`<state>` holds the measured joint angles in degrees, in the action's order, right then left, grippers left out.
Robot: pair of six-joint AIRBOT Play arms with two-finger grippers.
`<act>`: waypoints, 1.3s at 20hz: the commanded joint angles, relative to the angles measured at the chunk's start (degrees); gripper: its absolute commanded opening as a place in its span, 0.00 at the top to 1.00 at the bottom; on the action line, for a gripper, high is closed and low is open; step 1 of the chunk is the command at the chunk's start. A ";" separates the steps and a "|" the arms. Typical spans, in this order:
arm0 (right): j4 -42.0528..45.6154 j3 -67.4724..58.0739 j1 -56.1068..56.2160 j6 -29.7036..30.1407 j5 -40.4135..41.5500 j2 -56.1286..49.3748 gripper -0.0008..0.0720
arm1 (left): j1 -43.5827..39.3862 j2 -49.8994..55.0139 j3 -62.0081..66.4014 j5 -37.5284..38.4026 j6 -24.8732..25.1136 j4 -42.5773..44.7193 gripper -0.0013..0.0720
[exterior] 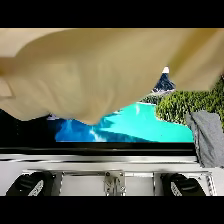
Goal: Fold the shirts.
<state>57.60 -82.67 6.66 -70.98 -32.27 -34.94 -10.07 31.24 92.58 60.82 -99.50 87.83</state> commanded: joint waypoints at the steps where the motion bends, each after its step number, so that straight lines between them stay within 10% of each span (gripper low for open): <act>1: 0.46 -0.46 -0.04 -1.18 5.97 -0.59 0.90 | 0.17 -0.26 -0.17 3.34 0.02 0.76 0.93; 5: 1.42 -0.46 -0.04 -1.20 3.19 -9.07 0.90 | 0.17 3.78 -3.04 0.79 -0.02 1.36 0.93; 12: 14.32 -0.46 -0.04 -4.83 -18.47 -25.70 0.90 | 0.17 21.38 -2.97 -27.21 -0.07 1.09 0.93; 18: 23.74 2.60 0.00 -14.53 -47.58 -40.57 0.90 | -0.04 45.22 -2.99 -18.38 -0.04 -12.07 0.93; 26: 17.84 5.25 -0.04 -15.32 -42.53 -48.57 0.90 | -6.47 64.94 -2.99 -12.96 -0.02 -25.33 0.81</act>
<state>76.42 -77.84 6.55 -85.12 -76.20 -81.89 -14.59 90.94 89.56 43.77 -99.63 66.32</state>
